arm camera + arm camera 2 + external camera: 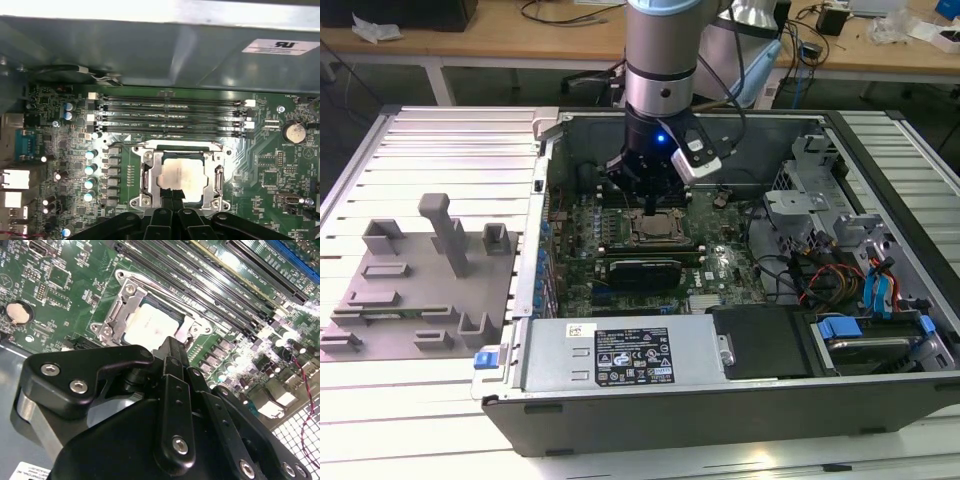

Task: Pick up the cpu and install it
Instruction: 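Install the first cpu locking lever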

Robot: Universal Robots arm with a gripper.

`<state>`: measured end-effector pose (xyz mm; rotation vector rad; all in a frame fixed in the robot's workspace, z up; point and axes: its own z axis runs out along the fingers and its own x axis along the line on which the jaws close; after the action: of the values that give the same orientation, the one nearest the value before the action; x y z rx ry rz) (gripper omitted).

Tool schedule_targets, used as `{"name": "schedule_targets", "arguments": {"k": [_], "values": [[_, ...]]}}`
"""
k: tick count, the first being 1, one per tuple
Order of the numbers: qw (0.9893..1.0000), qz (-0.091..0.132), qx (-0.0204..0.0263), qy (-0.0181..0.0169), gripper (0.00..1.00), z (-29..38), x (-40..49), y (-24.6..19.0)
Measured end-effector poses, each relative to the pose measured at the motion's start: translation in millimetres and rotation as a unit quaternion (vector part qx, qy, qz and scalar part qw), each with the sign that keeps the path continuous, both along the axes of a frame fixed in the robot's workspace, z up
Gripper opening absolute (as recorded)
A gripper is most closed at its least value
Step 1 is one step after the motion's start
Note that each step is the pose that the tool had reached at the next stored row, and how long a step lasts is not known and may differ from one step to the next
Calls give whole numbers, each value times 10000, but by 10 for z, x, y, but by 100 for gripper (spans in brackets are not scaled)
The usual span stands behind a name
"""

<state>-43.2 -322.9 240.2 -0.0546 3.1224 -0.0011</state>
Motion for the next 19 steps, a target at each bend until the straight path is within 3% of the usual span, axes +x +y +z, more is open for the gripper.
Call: {"name": "schedule_targets", "arguments": {"k": [9,12,17,19], "values": [[10000,0,0,0,11,0,-174,0],[10000,1,-1,1,11,9,-187,-1],[10000,0,0,0,11,166,-187,0],[10000,-1,1,-1,11,187,-193,0]]}}
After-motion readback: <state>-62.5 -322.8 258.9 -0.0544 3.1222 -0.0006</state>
